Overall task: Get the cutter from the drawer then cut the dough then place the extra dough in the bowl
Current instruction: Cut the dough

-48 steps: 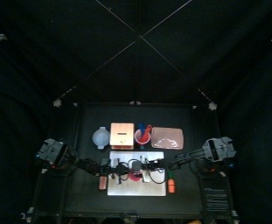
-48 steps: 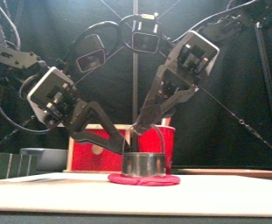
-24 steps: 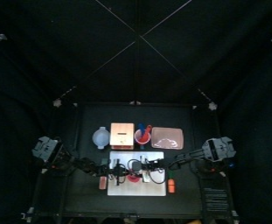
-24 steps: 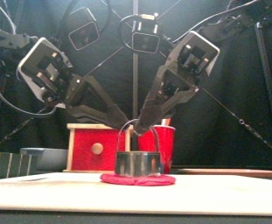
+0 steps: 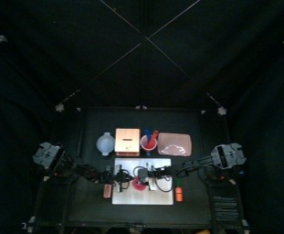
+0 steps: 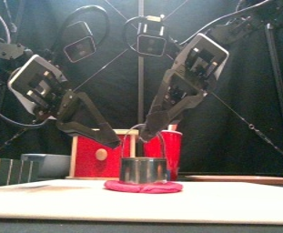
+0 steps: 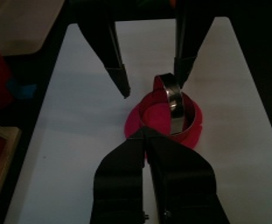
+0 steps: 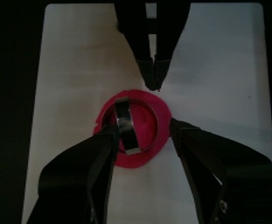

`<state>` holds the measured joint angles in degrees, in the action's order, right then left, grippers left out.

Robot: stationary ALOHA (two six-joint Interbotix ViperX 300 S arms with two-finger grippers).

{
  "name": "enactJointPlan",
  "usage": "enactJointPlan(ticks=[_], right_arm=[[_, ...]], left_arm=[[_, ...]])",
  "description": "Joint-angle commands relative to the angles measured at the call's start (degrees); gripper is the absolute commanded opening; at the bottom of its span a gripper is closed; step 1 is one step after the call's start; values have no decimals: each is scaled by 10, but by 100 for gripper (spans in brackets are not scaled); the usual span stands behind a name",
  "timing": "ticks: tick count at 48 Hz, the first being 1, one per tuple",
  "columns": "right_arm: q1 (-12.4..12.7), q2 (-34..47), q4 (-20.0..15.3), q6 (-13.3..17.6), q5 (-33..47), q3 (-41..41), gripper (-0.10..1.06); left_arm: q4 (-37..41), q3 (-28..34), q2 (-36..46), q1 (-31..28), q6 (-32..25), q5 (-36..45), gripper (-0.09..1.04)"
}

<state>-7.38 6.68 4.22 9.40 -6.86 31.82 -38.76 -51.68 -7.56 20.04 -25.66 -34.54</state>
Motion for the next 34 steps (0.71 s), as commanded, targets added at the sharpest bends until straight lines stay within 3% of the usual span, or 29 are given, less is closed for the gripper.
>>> enactJointPlan(ticks=[1, 34], right_arm=[[0, -10, -1, 0, 2, -11, 84], [-6, -4, 1, -1, 2, -19, 84]], left_arm=[[3, 11, 0, -1, -1, -3, 40], [4, 49, -76, -1, 2, 46, 40]])
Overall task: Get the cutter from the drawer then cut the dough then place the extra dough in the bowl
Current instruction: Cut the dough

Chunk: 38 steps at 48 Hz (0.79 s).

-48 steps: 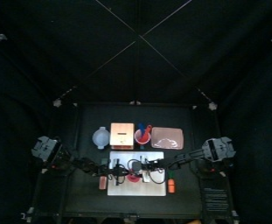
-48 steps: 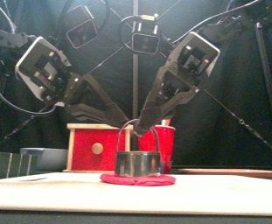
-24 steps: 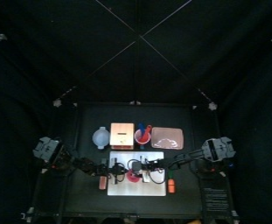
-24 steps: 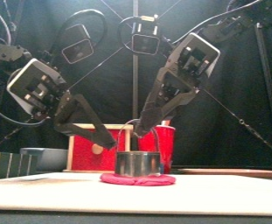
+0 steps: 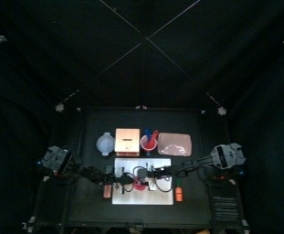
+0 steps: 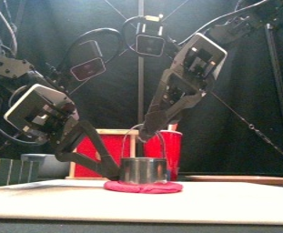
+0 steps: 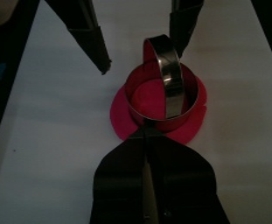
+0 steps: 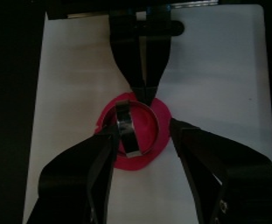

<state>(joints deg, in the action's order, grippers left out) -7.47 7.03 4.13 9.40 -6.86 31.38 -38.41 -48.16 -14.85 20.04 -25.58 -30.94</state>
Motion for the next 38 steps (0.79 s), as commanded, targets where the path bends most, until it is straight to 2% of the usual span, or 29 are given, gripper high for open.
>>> enactJointPlan(ticks=[1, 26, 38], right_arm=[[-6, -8, 2, -1, 2, -15, 84], [-25, -3, -2, -1, -2, -21, 83], [-25, 5, 2, -2, -3, -25, 72]], left_arm=[[0, 15, -4, -2, 0, 11, 40], [-3, 14, -7, -2, 1, 15, 40], [-4, 13, -8, -1, 2, 15, 40]])
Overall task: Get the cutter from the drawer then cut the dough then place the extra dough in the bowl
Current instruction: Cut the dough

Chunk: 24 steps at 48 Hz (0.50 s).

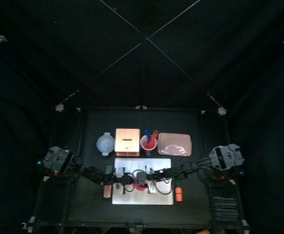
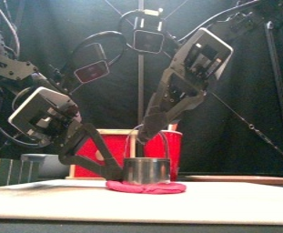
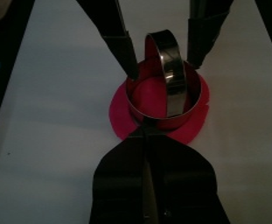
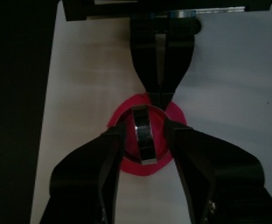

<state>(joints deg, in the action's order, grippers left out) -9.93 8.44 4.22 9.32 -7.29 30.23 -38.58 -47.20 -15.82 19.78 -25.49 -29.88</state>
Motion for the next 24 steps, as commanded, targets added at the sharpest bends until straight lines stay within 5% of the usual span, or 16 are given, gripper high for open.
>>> enactJointPlan(ticks=[1, 11, 24], right_arm=[[0, -9, 1, -1, 1, -14, 71], [-2, -9, 1, -1, -1, -18, 59], [-4, -35, 3, -2, -40, -42, 58]], left_arm=[[-4, 3, 2, 1, 1, 4, 40], [-5, 2, 2, 2, 0, 4, 40], [-9, -2, 2, 1, 1, 5, 40]])
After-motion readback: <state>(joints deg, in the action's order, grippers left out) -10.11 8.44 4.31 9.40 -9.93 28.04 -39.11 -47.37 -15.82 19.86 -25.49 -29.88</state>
